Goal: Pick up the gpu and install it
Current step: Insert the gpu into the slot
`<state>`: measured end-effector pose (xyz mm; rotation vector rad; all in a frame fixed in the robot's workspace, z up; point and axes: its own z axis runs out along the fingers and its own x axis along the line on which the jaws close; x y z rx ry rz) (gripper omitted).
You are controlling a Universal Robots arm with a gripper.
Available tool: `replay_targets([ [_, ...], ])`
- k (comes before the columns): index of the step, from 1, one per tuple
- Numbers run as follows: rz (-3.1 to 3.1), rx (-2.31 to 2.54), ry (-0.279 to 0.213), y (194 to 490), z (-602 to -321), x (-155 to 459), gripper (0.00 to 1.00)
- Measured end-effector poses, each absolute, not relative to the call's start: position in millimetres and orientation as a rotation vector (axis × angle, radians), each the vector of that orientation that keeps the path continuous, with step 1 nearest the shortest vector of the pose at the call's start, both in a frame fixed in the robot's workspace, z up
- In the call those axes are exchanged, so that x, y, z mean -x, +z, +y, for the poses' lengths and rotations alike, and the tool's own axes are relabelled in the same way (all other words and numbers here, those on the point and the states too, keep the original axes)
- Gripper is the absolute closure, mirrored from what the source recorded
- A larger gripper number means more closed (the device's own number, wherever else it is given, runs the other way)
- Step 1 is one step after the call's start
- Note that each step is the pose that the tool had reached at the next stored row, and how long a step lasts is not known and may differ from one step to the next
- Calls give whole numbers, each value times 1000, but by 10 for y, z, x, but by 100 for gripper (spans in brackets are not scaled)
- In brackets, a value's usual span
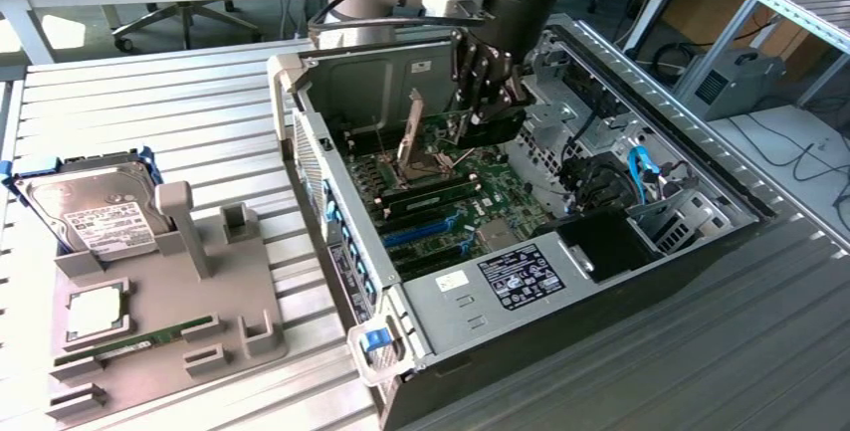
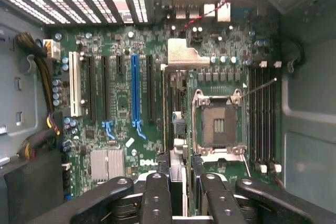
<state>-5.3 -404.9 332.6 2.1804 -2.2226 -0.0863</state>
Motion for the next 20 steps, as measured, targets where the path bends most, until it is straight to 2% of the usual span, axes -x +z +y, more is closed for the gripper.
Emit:
replay_targets([
  [20,-2223,-2180,-86,3291,-4103,141,73],
])
